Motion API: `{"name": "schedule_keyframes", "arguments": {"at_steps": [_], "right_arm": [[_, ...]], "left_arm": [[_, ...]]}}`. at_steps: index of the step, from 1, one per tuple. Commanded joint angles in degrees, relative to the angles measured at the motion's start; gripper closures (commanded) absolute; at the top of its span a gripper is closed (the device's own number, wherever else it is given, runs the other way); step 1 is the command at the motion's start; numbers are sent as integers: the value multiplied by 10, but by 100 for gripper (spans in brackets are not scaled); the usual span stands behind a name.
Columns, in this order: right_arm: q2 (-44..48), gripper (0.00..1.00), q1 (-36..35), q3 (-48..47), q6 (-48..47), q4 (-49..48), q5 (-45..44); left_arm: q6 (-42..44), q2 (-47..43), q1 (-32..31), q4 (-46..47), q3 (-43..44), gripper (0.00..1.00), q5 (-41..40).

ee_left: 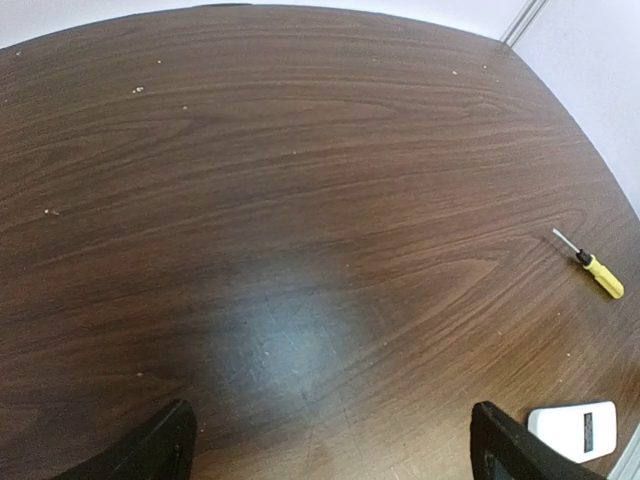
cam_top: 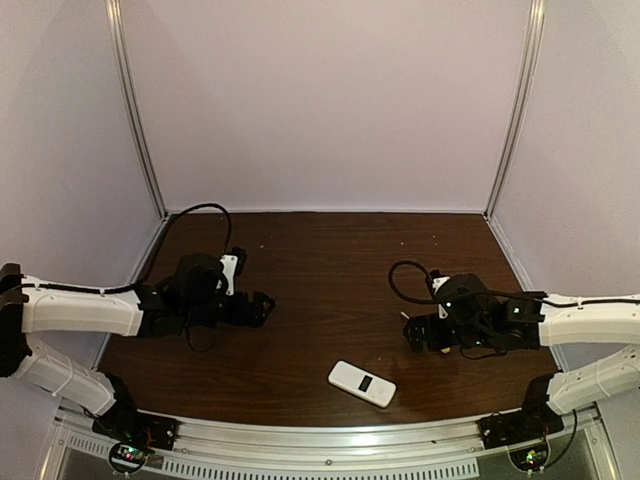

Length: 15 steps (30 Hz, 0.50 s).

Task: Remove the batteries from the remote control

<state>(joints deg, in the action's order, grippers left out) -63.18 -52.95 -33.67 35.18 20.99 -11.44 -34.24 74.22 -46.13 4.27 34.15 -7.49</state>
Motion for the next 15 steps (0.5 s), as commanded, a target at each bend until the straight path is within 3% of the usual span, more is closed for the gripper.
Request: {"name": "schedule_keyframes", "arguments": {"at_steps": [1,15], "right_arm": [[-45,0,-56,9,-12,-43,25],[-172,0,-233,7,-49,-129,19]], "left_arm": [[9,-13,-9,15,6,3,9],[0,-66,-9,-7,-22,3,5]]}}
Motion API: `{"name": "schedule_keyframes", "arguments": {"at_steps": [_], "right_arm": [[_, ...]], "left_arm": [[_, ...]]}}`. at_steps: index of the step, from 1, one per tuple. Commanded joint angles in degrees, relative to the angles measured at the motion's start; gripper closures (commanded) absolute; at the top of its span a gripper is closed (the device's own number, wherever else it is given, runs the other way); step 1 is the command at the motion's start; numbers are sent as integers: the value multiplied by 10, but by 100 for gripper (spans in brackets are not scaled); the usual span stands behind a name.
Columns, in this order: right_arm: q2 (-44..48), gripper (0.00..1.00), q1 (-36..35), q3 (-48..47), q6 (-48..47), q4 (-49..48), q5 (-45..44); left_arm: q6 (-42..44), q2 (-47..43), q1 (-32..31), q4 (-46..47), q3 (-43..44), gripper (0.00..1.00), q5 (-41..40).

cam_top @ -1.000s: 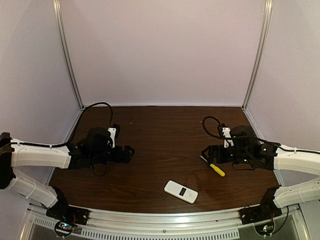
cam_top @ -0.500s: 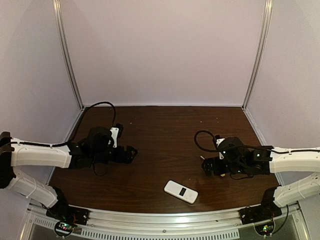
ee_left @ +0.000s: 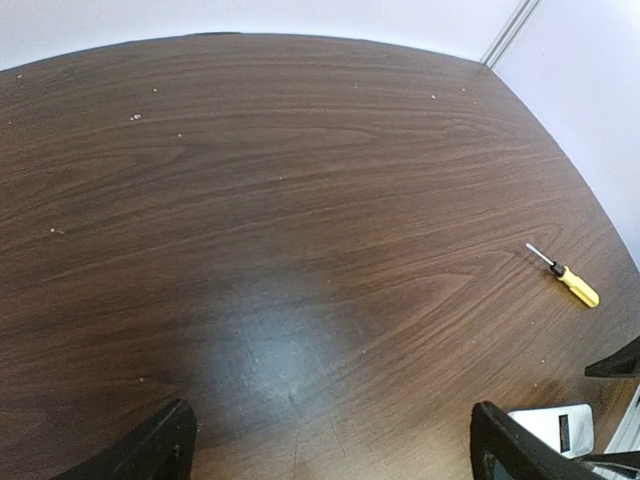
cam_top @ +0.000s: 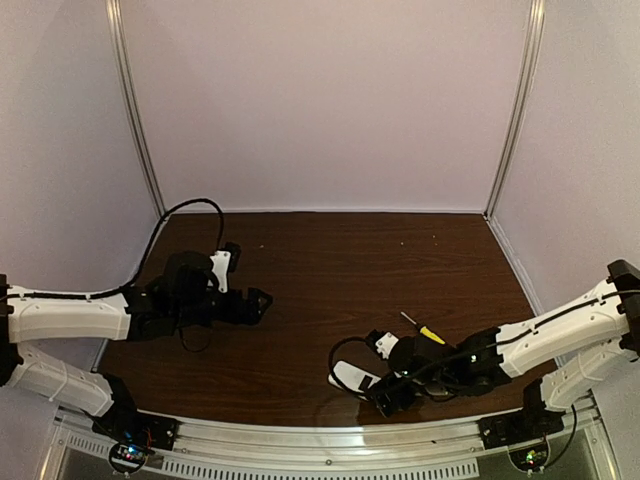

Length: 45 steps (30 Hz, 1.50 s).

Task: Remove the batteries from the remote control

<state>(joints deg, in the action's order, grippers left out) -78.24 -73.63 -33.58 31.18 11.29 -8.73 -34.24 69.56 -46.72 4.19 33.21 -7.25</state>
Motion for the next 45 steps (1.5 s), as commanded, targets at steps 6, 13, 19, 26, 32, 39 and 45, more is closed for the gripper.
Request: {"name": "schedule_keyframes", "arguments": {"at_steps": [6,13,19,26,32,39,45], "right_arm": [[-53,0,-52,9,-10,-55,-10],[-62,4,-58,16,-7,-64,-28],[-65,21,-62,22,3,-62,-36],[-106,41,-66,7,7,-59,-39],[-112,56,-68,-4,5,-59,-49],[-68,65,-69,-20,-14,-51,-86],[-8,65,-69,-7,-52,-91,-133]], "left_arm": [[-1,-45,-4,-26,-20,3,7],[-2,-89,-4,-47,-32,3,7],[-2,-115,-4,-70,-37,3,8],[0,-145,-4,-75,-48,3,25],[2,-145,-4,-74,-49,3,46],[5,-153,-4,-56,-54,3,94],[13,-137,-4,-6,-55,2,195]]}}
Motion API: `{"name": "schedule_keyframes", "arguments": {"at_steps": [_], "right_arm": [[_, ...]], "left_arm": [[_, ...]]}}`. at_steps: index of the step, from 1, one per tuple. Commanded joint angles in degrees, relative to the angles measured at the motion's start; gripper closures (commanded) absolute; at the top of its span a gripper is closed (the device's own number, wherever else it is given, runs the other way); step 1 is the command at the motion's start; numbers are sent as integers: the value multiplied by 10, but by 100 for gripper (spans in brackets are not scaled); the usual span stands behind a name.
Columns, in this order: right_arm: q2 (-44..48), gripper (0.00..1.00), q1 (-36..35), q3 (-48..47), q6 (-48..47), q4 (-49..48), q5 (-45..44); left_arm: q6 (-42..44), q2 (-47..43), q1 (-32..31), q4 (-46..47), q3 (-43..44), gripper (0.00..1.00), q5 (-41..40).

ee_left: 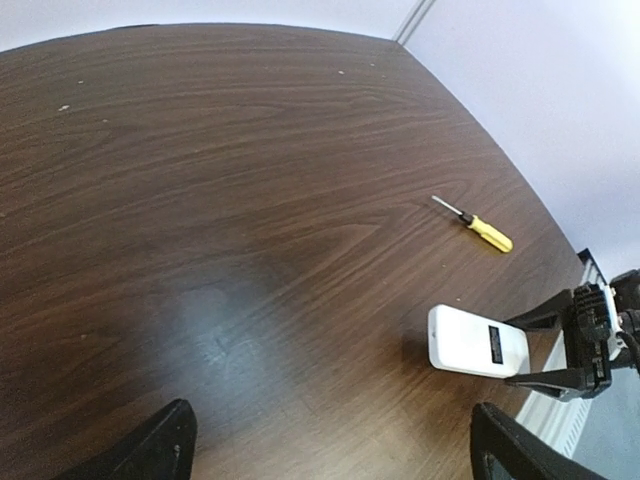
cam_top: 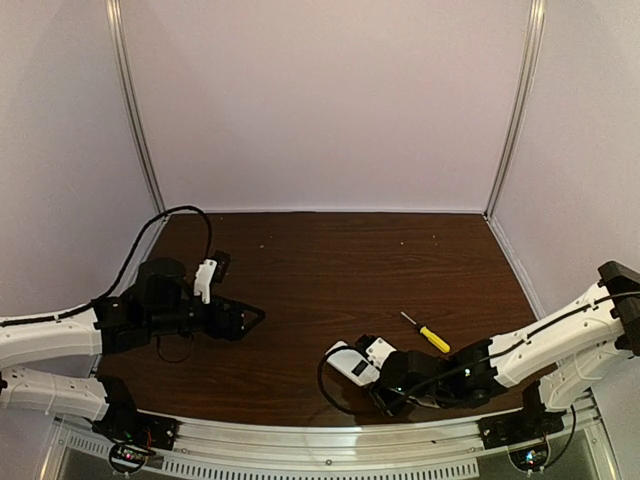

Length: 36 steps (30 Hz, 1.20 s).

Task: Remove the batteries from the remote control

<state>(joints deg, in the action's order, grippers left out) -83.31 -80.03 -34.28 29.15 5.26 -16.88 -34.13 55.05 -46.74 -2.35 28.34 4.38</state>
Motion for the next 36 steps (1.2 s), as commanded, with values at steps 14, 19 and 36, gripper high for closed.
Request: {"name": "schedule_keyframes", "arguments": {"at_steps": [14,19,36], "right_arm": [[87,64,-9,-5,-197,-111,-65],[87,64,-17,-7,-258,-150,-63],[101,65,-23,-15,-361,-186,-39]], "left_arm": [[-7,64,-3,127,-15,4,215],[-30,63,-3,159,-19,5,264],[-86,171,-4,235,19,15,367]]}}
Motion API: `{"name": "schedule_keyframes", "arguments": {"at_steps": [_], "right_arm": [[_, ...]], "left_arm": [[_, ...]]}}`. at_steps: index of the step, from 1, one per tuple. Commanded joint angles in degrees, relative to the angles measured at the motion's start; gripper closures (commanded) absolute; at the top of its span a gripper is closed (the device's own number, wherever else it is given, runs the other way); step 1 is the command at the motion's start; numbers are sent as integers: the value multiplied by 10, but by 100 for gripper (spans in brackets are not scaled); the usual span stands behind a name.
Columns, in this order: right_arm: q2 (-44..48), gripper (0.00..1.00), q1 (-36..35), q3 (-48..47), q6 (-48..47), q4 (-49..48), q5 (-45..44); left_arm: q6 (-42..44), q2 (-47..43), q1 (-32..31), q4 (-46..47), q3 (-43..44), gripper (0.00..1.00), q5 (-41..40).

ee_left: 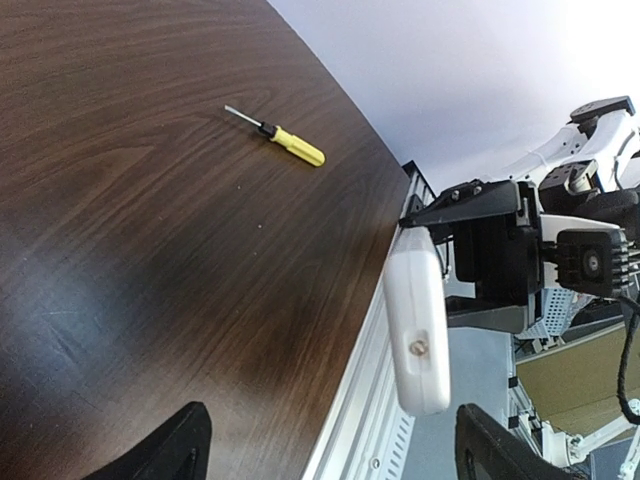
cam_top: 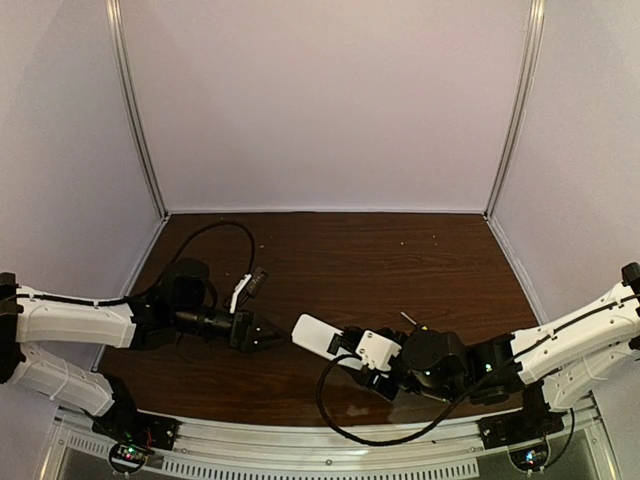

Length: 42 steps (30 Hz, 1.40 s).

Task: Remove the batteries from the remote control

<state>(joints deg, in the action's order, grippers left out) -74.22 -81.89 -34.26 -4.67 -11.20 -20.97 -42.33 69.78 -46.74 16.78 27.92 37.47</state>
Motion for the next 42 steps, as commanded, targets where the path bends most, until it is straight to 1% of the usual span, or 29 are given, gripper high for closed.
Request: {"name": "schedule_keyframes", "arguments": {"at_steps": [1,8,18,20,25,32,35,39,42], "right_arm": [[9,65,-5,-16,-24,-23,3],[-3,65,-5,-28,-40,-25,8],[-47,65,-5,-66,-61,-23,25],[-59,65,-5,-74,-65,-24,24],[-74,65,-4,-88,-75,-34,27],[-92,65,-5,-105,-83,-27,27],[-97,65,-5,-108,-84,-30,25],[-96,65,-4,-105,-84,-35,18],[-97,64,-5,-104,-87,-39,7]], "left_arm": [[-4,27,-4,47,25,15,39],[-13,27,-4,76,17,18,53],[-15,35,-10,97,11,27,68],[-15,35,-15,102,11,29,69],[-21,33,-18,107,7,40,66],[-22,32,-19,110,5,49,71],[-22,33,-19,111,5,55,74],[-22,37,-19,108,7,70,77],[-24,40,-19,109,9,83,84]]}}
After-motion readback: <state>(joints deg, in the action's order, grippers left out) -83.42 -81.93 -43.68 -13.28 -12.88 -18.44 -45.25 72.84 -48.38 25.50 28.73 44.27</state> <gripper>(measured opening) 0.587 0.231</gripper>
